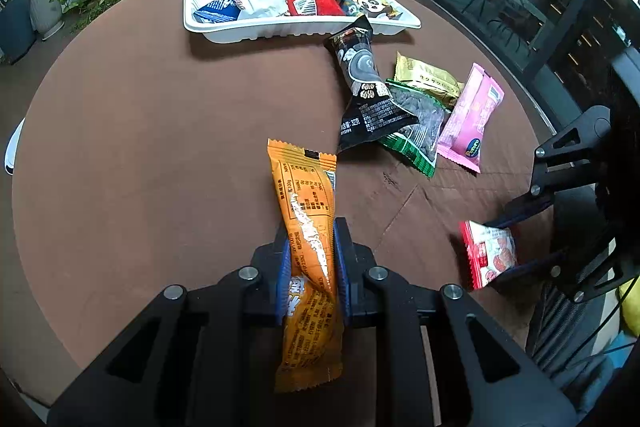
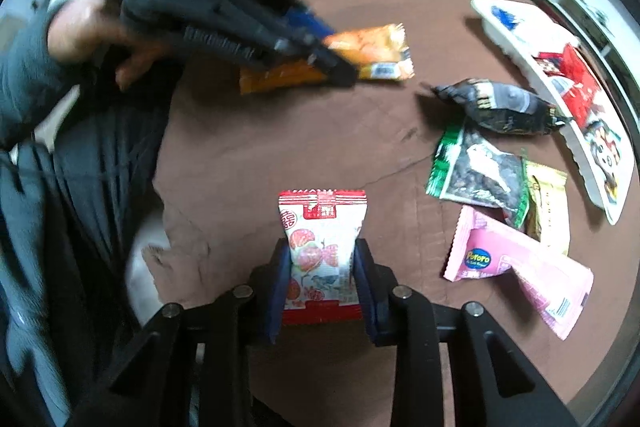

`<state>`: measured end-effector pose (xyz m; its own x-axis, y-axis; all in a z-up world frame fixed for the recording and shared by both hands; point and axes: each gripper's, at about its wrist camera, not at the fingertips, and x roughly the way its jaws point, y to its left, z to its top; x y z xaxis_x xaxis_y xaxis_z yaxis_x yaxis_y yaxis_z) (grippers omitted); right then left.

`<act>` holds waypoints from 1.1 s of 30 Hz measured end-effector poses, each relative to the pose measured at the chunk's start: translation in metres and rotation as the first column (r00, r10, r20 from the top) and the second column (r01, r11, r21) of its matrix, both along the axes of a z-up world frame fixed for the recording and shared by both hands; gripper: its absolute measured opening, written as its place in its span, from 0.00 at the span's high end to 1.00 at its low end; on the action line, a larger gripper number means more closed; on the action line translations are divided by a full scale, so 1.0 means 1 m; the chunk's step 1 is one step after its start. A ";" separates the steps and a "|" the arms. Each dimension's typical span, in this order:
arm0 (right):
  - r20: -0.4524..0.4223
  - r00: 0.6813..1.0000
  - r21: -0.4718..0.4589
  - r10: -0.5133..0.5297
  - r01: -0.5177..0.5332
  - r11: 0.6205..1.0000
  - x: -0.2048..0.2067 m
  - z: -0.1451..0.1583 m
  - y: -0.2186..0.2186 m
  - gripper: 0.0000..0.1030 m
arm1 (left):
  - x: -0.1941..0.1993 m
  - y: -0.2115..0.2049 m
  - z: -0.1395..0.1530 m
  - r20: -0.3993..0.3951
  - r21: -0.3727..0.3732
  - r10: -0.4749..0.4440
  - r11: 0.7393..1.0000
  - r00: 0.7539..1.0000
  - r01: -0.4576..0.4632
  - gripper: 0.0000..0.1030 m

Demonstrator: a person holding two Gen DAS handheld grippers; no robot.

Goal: Organize snacks
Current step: 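Carry both packets over the white tray and open both tools to release them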

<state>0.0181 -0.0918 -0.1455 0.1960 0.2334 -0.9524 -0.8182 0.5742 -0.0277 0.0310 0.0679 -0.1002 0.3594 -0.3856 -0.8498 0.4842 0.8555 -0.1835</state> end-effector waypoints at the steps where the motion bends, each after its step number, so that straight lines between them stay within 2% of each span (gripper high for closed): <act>1: 0.003 1.000 0.043 -0.029 0.029 0.999 0.002 0.004 -0.004 0.68 | 0.000 0.001 0.001 -0.001 -0.006 0.001 1.000 1.000 -0.001 0.83; 3: 0.009 0.997 0.109 -0.077 0.075 0.991 0.006 0.012 -0.009 0.68 | -0.001 0.002 0.003 -0.002 -0.025 0.004 1.000 1.000 -0.004 0.83; 8: -0.016 0.977 0.287 -0.212 0.208 0.935 0.013 0.023 -0.021 0.68 | 0.000 0.005 0.018 0.008 -0.094 0.012 0.996 1.000 -0.011 0.83; 15: -0.071 0.914 0.502 -0.401 0.380 0.777 0.034 0.051 -0.057 0.68 | 0.030 0.015 0.059 0.058 -0.178 0.051 0.983 0.997 -0.040 0.83; 18: -0.071 0.864 0.556 -0.498 0.449 0.699 0.049 0.067 -0.082 0.68 | 0.055 0.017 0.082 0.103 -0.187 0.069 0.981 0.992 -0.049 0.83; 20: -0.064 0.820 0.579 -0.568 0.494 0.648 0.062 0.079 -0.104 0.68 | 0.074 0.018 0.094 0.121 -0.200 0.081 0.978 0.989 -0.056 0.83; 24: -0.077 0.722 0.621 -0.688 0.575 0.533 0.086 0.098 -0.148 0.68 | 0.115 0.021 0.117 0.152 -0.216 0.116 0.973 0.982 -0.082 0.83; 27: -0.078 0.636 0.640 -0.768 0.622 0.451 0.108 0.113 -0.178 0.68 | 0.152 0.023 0.128 0.161 -0.212 0.149 0.971 0.976 -0.113 0.83; 30: -0.081 0.593 0.651 -0.801 0.640 0.408 0.129 0.123 -0.193 0.68 | 0.187 0.019 0.132 0.159 -0.202 0.170 0.970 0.973 -0.136 0.83; 33: -0.060 0.584 0.640 -0.809 0.645 0.418 0.154 0.131 -0.193 0.68 | 0.215 0.014 0.131 0.146 -0.195 0.173 0.970 0.974 -0.143 0.83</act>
